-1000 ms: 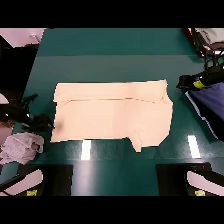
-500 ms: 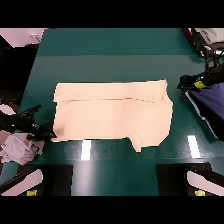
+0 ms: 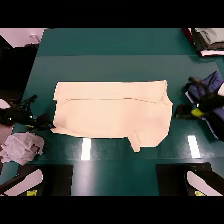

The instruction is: Fold the shirts.

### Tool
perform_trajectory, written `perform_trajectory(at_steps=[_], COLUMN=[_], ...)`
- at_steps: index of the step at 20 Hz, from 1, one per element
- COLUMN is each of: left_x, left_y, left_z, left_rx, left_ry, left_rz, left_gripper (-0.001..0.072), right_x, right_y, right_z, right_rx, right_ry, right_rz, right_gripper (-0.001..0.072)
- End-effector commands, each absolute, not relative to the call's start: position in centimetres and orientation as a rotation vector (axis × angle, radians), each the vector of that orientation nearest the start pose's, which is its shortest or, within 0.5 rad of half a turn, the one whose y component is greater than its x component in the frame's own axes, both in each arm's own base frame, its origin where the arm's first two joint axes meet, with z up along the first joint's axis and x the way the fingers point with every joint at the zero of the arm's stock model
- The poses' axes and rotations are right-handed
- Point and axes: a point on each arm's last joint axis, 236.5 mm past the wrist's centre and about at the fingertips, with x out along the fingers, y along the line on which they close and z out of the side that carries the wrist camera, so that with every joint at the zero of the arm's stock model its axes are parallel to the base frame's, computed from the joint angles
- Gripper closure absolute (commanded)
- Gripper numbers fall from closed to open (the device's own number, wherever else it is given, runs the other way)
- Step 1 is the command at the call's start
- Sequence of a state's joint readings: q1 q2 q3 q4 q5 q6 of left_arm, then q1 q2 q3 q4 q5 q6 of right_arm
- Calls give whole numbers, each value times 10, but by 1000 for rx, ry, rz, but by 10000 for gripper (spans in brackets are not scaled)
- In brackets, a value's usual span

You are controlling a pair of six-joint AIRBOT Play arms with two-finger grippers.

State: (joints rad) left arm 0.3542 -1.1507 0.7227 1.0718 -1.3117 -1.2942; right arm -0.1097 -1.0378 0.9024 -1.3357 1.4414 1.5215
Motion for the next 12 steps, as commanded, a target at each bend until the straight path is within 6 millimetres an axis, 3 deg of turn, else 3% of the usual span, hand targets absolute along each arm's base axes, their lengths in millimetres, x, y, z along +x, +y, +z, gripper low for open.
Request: perform_trajectory(at_steps=[1, 3, 6, 12], left_x=[267, 271, 272, 275], left_y=[-25, -24, -24, -23], left_z=[-44, -44, -44, -44], left_rx=[-593, -590, -588, -580], left_ry=[1483, 1465, 1460, 1450], left_rz=[-218, -217, -215, -215], left_gripper=[682, 683, 683, 683], right_x=[184, 165, 157, 161], right_y=[61, 85, 103, 102], right_z=[-31, -43, -61, -86], right_rx=[398, 518, 636, 683], right_ry=[1709, 1744, 1745, 1695], right_rz=[180, 221, 231, 161], right_gripper=[216, 216, 236, 266])
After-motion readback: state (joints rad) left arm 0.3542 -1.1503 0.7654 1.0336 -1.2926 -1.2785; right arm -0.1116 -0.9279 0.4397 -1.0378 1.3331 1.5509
